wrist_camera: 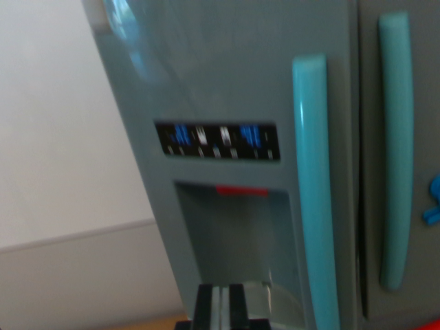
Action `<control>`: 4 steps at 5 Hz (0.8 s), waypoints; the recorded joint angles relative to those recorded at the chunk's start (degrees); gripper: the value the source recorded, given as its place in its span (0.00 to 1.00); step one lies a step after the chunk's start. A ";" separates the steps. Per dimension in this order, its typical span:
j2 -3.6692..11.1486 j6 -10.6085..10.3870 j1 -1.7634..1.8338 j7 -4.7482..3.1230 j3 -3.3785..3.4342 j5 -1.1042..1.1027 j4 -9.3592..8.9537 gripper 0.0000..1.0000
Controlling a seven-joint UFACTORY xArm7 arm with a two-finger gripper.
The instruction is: Close fridge door
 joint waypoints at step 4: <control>8.70 -0.03 0.00 0.00 -0.33 0.00 3.27 1.00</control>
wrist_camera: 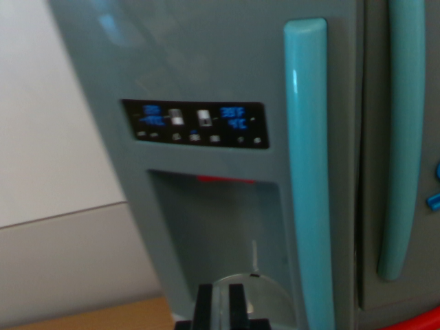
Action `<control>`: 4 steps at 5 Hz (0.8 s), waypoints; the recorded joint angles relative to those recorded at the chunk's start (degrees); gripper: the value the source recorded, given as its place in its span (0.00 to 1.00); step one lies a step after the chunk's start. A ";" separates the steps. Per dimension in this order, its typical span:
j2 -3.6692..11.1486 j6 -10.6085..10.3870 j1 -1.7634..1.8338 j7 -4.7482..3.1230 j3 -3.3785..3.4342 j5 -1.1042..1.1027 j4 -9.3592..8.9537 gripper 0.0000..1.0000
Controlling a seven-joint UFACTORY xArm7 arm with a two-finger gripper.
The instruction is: Close fridge door
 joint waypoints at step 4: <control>12.49 -0.14 0.00 0.00 -1.22 0.00 7.36 1.00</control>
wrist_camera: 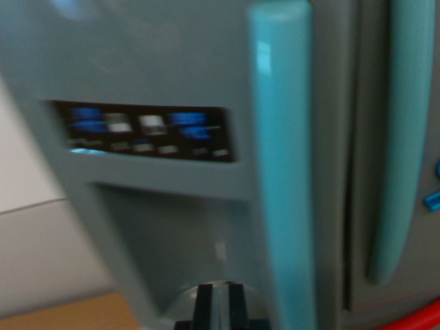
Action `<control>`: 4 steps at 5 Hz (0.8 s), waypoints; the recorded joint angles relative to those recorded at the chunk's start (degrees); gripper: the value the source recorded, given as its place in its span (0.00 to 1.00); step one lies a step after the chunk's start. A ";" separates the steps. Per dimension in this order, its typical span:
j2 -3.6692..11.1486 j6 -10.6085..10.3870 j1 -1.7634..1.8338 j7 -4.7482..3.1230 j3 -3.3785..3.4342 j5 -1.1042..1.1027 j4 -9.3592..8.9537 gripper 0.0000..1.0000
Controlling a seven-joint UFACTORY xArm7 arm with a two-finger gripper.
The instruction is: Close fridge door
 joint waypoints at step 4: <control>10.92 -0.09 0.00 0.00 -2.55 0.00 6.38 1.00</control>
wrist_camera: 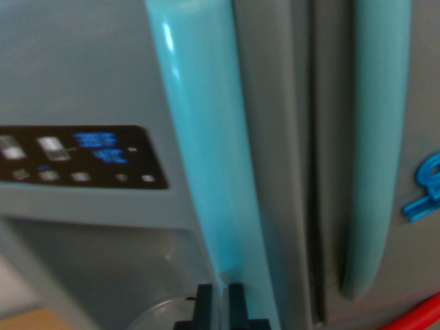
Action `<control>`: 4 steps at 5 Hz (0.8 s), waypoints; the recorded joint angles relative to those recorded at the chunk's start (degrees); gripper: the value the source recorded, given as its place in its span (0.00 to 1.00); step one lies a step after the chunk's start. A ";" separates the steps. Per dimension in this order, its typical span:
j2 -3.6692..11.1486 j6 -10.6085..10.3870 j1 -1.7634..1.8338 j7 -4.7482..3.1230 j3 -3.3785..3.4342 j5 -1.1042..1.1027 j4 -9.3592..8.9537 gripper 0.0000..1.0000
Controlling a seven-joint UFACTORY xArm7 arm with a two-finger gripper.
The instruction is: Close fridge door
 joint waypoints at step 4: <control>7.44 -0.05 0.00 0.00 -1.83 0.00 5.44 1.00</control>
